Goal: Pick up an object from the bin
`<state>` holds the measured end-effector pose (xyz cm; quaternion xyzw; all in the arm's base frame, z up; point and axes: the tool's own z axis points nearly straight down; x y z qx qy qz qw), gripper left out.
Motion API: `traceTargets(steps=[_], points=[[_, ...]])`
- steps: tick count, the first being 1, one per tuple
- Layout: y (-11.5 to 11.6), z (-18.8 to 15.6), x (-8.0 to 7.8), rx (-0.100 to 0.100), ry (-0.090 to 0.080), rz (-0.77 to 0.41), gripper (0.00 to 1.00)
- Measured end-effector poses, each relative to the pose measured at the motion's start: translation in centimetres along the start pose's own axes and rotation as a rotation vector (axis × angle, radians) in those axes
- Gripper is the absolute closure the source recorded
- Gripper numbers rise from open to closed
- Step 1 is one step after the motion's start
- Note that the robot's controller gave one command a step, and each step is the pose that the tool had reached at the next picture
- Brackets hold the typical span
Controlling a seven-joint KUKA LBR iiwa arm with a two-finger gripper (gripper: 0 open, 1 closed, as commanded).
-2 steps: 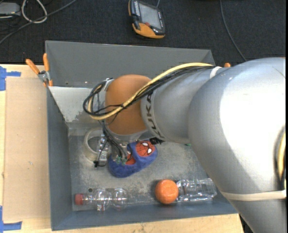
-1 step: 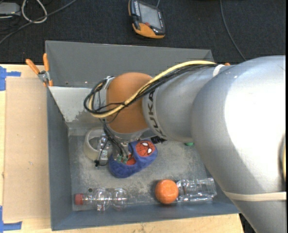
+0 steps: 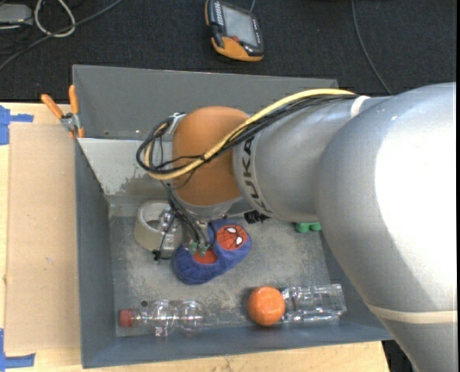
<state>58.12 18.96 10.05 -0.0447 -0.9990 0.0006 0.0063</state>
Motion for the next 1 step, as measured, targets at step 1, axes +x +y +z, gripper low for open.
traceTargets(steps=[1], points=[[-0.05, -2.27, 0.15, 0.001, 0.004, 0.001, 1.0]])
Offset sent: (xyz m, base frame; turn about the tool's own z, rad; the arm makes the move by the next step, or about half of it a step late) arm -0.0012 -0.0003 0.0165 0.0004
